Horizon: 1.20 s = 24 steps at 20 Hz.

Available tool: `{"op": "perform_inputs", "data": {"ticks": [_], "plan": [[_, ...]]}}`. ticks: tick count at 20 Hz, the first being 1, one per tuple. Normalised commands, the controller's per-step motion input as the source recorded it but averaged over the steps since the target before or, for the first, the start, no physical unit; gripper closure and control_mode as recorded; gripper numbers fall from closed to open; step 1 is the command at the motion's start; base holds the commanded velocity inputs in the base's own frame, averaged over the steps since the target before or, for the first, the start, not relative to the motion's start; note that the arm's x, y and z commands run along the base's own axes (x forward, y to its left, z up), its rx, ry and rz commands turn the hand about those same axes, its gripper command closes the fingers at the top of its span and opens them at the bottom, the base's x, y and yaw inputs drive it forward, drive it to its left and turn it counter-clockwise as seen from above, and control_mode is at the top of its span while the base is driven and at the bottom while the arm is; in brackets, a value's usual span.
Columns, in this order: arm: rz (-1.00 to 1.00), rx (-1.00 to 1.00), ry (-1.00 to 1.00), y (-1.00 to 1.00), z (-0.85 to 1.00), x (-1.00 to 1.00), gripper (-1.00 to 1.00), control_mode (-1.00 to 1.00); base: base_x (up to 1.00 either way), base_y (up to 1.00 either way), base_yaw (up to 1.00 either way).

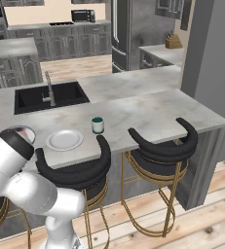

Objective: Pick up the pan with the steak in it and place it on the dining table. Then place the steak on the plate.

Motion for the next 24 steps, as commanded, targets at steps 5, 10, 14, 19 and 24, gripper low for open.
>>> {"op": "perform_inputs", "data": {"ticks": [5,10,14,19,24], "plan": [[0.00,0.01,0.00,0.00,0.13,-0.19,1.00,-1.00,0.00,0.00,0.00],[0.01,0.00,0.00,0.00,0.02,-0.11,1.00,-1.00,0.00,0.00,0.00],[0.00,0.00,0.00,0.00,0.00,0.00,-1.00,-1.00,0.00,0.00,0.00],[0.00,0.02,0.01,-0.02,0.07,0.01,-1.00,-1.00,0.00,0.00,0.00],[0.00,0.05,0.01,0.00,0.34,0.00,-1.00,-1.00,0.00,0.00,0.00]]}}
